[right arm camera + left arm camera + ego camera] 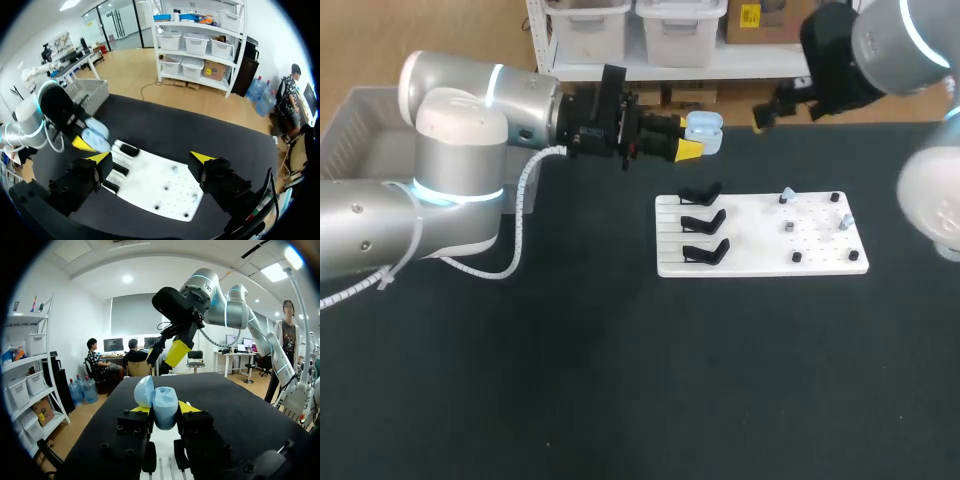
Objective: Pick up each earbud case from the left stands, insert the matching earbuds, close the lid, and place the case in the box.
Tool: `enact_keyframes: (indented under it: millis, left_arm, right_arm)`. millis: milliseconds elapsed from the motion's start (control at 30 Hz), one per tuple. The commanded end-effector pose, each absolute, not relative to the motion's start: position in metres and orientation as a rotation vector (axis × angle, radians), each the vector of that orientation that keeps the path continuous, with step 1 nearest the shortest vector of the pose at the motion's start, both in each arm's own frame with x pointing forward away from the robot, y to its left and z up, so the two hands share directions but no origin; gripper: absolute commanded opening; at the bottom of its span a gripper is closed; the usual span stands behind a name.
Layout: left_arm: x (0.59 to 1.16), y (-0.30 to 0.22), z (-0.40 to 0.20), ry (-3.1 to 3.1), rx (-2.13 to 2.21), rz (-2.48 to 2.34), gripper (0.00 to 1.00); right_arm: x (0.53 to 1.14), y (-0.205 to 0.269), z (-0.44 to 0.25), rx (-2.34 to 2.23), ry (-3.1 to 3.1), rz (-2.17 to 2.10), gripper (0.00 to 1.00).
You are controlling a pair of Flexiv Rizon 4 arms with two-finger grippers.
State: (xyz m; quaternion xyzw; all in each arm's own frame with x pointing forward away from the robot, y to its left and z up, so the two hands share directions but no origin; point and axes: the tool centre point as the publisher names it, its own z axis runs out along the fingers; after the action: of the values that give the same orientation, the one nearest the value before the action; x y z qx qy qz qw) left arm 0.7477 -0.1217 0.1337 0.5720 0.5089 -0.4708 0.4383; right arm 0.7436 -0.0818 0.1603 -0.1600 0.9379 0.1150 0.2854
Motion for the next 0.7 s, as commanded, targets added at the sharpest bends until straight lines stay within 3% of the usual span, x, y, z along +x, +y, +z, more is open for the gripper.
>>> enact_keyframes:
  millis: [33, 700]
  left_arm:
    - [0.746, -0.121, 0.132, 1.25, 1.398, -1.162, 0.0]
    - [0.744, -0.124, 0.131, 1.231, 1.39, -1.164, 0.0]
  right_arm:
    - [0.72, -0.107, 0.165, -0.375, 2.503, 0.121, 1.0]
    - [0.696, -0.159, 0.107, -0.532, 2.743, -0.111, 1.0]
